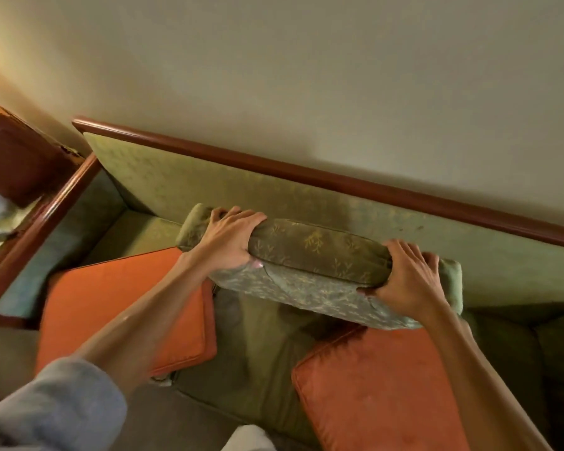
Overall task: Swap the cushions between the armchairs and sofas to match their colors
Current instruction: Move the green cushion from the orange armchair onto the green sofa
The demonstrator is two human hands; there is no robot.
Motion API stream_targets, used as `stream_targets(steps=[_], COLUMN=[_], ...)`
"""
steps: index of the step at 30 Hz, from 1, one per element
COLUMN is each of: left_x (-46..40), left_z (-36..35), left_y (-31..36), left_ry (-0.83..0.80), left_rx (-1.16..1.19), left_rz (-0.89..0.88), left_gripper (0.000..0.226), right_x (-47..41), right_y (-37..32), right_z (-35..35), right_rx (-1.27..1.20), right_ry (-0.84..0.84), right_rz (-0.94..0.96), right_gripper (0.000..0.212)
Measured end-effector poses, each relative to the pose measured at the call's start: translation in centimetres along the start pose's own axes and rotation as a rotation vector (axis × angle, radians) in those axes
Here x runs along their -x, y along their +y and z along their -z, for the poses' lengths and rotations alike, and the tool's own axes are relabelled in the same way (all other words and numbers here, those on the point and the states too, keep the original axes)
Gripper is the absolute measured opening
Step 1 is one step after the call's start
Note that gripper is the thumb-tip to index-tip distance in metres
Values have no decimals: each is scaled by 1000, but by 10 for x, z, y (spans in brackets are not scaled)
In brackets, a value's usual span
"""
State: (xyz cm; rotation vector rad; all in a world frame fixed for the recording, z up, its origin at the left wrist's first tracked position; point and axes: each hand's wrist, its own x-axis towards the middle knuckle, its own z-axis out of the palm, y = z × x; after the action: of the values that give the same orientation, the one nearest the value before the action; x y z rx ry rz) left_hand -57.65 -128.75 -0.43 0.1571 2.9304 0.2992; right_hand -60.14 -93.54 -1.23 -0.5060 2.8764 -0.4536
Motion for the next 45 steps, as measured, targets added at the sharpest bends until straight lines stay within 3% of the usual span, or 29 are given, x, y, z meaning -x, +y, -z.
stream_targets(steps=[4,9,16,22,26,28,31,33,39,42,45], left_x=[-61,-135,-224,-221,-215,-209,-191,-175,-142,-154,-157], left_z=[-2,-53,-92,-92,-66,-60,-65,-76,-60,-28,9], left_y=[-50,-88,-124,-119,-97,-70,-11,-1,-131,-122,-71], left_ry=[-31,-144,-171,-205,-406,-416,-258,-298,-339,-467,-351], left_rx=[0,22,85,79,4,21,90,59,-45,64,258], left_rz=[-20,24,51,67,152,162,22,5,258,288,290], left_gripper=[96,103,113,115,122,122,116,113,88,81,82], right_x=[-64,-144,-227,-226,-227,-228,-228,-215,-141,-143,-147], right_y=[-15,-8,22,24,10,-13,-73,-90,44,48,12], right_z=[-21,-76,-112,-114,-93,-89,-102,-116,-95,-79,-58], right_rx=[-9,34,82,45,117,152,7,-13,60,-15,-277], right_ry=[-9,-151,-253,-252,-442,-505,-365,-340,-315,-431,-356], right_rz=[-36,-133,-205,-210,-276,-302,-116,-33,-349,-382,-414], right_gripper=[81,99,122,118,129,134,120,108,110,105,107])
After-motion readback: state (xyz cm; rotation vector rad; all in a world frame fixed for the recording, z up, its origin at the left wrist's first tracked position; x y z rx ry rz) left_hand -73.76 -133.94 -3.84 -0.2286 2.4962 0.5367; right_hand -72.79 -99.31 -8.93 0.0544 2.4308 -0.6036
